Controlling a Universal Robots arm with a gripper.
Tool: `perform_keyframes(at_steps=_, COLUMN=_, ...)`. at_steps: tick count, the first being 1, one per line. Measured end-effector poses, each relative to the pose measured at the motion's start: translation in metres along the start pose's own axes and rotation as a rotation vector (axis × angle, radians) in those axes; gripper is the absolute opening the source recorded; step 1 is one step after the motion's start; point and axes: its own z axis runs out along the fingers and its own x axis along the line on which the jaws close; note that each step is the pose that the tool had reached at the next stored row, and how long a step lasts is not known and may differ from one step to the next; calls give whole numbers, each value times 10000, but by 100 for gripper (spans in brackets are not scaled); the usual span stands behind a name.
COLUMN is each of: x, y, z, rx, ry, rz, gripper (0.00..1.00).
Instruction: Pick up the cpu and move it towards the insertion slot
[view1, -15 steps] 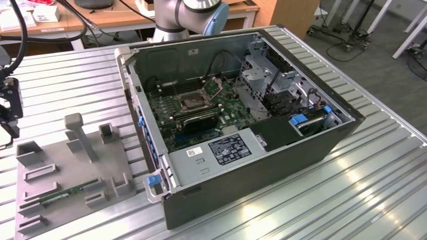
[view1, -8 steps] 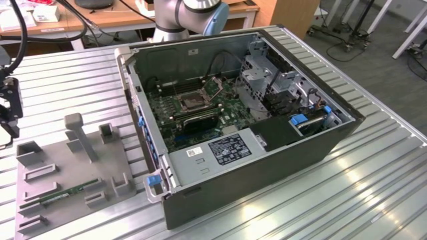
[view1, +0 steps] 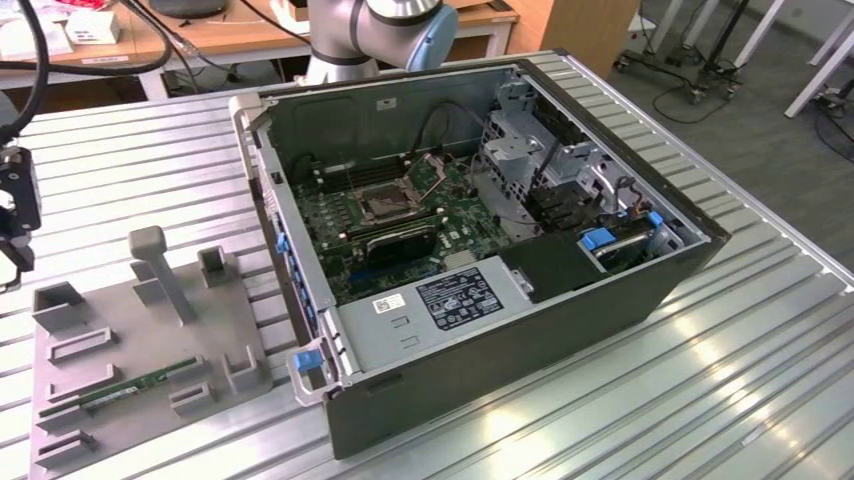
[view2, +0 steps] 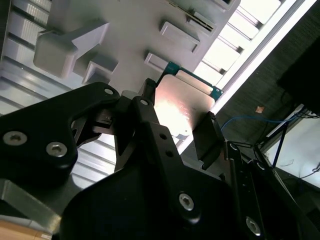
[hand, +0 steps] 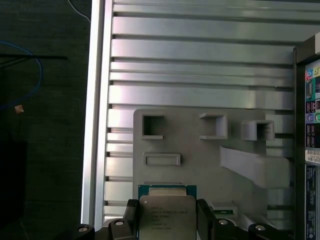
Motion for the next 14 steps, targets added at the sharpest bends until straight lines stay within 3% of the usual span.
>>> perform_keyframes(at_steps=7, x=0, y=4, z=-99, rx=0, ry=0, rz=-1, gripper=55)
perform_keyframes(at_steps=14, x=0, y=5, z=-115, rx=2, ry=3, rz=0, gripper=55)
